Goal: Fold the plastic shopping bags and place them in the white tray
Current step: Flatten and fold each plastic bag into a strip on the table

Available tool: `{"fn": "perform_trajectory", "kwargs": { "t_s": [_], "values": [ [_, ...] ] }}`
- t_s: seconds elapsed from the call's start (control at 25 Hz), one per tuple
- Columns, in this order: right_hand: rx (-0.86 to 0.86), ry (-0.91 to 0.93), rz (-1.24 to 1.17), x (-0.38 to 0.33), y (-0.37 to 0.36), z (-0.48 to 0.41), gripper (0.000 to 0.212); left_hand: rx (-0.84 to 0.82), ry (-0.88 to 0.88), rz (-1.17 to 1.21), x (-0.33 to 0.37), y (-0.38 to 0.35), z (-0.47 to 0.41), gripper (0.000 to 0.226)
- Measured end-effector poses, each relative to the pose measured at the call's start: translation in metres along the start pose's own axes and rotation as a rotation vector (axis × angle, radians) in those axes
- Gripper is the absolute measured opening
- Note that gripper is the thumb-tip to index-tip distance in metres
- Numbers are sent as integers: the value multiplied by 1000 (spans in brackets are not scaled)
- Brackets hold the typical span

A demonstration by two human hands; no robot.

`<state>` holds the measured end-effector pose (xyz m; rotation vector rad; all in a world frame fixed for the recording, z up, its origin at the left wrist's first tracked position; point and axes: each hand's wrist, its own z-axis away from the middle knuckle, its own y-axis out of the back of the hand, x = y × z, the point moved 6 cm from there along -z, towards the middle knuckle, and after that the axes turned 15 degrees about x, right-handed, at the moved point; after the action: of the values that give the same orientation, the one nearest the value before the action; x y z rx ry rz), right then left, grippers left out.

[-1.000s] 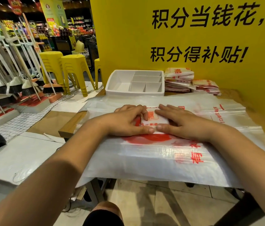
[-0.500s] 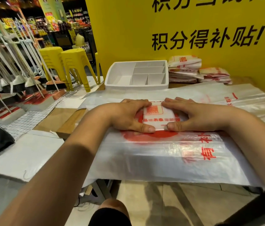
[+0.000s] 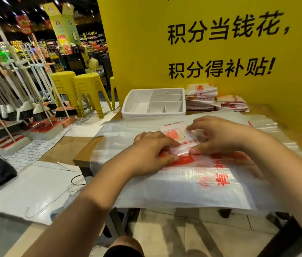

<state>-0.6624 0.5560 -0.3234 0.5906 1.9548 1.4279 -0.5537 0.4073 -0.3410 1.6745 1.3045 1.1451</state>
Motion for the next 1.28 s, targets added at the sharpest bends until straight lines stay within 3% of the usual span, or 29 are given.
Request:
{"fn": "perform_trajectory", "kwargs": {
  "t_s": [0.16,0.36,0.52,0.64,0.84,1.04,1.28],
  "values": [
    [343,-228,104,-1,6,29,47,47,-13,158,3,-5,-2,29],
    [393,-389,-1,-5,-6,42,53,-13,-16,286,13,-14,0,31],
    [382,-540,-203,6,-9,41,34,15,-52,231,17,-11,2,32],
    [372,-635,-521,8,-6,40,20,36,-42,239,14,-13,3,32],
    [290,-507,-457,7,-1,34,16,24,-11,220,11,-16,4,37],
    [391,-504,-596,61,35,35,9,-35,-8,137,11,-18,0,44],
    [562,-829,-754,171,64,-4,9,-24,-73,97,13,-20,-10,52]
  ]
}}
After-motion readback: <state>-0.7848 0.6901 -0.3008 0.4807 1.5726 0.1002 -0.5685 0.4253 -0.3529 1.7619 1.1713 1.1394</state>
